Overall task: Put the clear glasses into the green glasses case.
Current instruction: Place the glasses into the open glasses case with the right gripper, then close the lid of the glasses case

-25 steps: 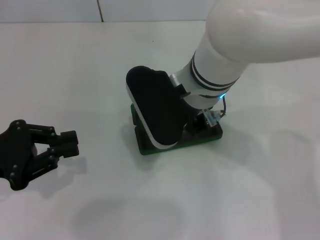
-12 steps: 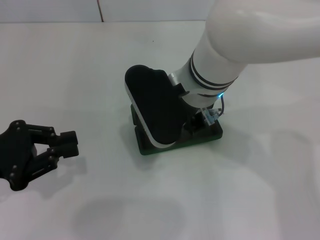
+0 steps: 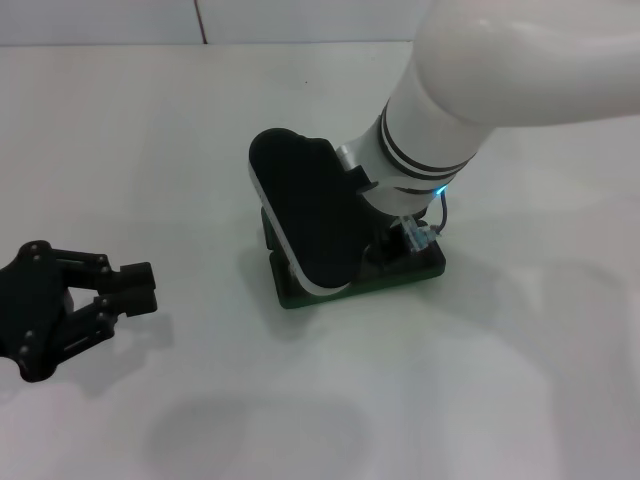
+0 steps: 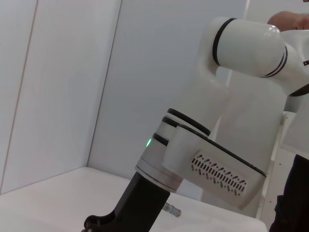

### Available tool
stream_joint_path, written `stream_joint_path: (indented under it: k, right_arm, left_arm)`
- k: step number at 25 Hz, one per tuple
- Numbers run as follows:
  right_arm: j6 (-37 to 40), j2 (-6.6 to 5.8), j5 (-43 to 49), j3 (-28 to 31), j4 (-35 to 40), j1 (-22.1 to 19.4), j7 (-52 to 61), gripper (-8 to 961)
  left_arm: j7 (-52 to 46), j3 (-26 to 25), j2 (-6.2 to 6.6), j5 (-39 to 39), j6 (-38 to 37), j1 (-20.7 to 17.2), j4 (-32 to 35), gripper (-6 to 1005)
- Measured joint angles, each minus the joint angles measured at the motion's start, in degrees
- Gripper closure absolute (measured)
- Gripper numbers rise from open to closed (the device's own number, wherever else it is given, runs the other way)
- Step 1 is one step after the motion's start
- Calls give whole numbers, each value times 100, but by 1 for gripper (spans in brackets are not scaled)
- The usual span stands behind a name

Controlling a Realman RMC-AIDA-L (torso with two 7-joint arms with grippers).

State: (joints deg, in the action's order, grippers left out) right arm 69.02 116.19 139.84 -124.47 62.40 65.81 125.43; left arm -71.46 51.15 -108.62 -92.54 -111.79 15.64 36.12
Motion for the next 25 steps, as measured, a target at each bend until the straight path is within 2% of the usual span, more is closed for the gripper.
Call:
stream_joint_path:
  k: [5,9,13,19,25]
  right_arm:
    - [7,0,5,3,101,-7,33,792]
    - [151,0,15,12,392,-99,92,618]
    - [349,0,97,10,712,-233,203,619]
    - [651,0,817,-4,1679,-894,478,618]
    - [1058,0,959,285,2481,-1550,582,618]
  left_arm:
    - [0,0,-1,-18,0,0,0,815]
    - [0,0,0,-20,0,-13,0,815]
    - [0,0,0,-23,-4,-48,0,814]
    - [0,-20,0,4,-8,-53,0,813]
    - [-21,-153,-4,22,-26,-32,0,813]
